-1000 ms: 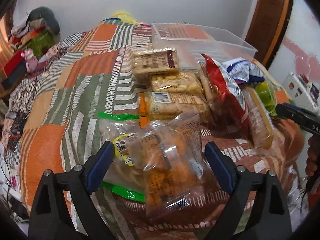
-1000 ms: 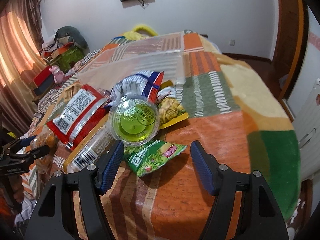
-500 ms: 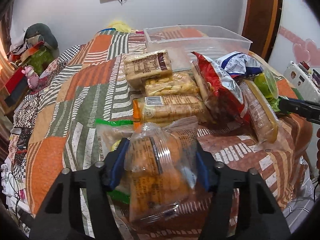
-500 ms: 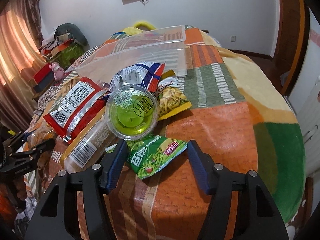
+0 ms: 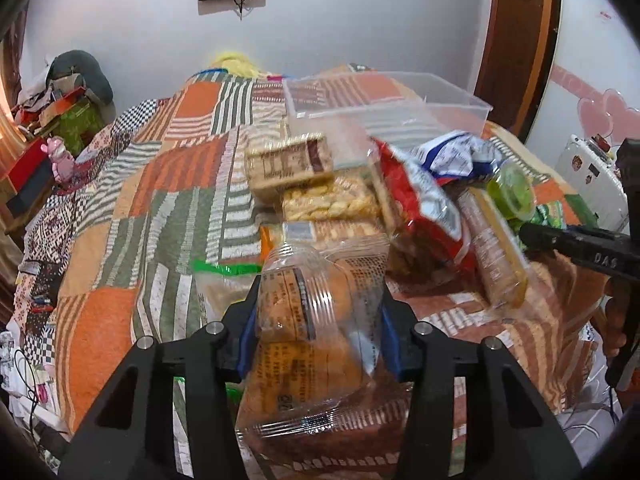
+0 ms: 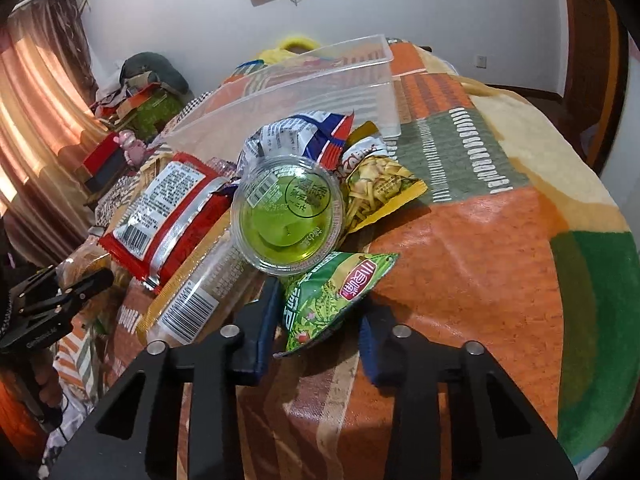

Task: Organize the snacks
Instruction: 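Drop the pastry bag into the box with the left tool while the right tool drops the packet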

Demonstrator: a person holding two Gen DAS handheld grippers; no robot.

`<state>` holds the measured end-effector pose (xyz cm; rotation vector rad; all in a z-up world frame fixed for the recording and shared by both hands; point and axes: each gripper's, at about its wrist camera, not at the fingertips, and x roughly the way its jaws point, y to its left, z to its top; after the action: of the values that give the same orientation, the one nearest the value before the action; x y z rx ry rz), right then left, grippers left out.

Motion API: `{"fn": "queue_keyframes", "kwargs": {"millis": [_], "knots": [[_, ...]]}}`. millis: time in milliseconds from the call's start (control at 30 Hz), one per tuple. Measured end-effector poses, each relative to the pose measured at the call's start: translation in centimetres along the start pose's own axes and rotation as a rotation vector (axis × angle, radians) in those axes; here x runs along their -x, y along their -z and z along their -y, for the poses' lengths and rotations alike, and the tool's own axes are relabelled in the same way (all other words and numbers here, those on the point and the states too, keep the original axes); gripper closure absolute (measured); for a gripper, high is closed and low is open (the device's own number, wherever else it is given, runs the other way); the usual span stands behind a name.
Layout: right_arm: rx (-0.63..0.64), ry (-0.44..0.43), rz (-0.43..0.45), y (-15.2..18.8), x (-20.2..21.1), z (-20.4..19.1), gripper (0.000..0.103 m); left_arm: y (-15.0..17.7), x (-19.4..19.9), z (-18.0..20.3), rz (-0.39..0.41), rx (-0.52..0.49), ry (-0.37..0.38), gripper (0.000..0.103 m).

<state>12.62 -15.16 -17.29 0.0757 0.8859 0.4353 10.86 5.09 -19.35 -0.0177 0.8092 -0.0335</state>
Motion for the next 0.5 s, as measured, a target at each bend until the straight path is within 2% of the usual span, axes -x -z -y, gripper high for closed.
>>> {"fn": "queue_keyframes", "kwargs": {"millis": [133,233,500], "knots": [[0.031,0.057,0.029,0.2,1.3,-0.2,0.077,-1.2,1.2,0.4,0.039,-0.009,0.005,0.054],[0.027,0.065,0.051,0.0,2.6,0.4,0.081,-2.4,1.9,0.6,0.07,-0.004,0.016,0.054],[0.048,0.105,0.146,-1.6,5.5,0.5,0.081,-6.4,3.0,1.5,0.148,-0.005,0.037,0.054]]}}
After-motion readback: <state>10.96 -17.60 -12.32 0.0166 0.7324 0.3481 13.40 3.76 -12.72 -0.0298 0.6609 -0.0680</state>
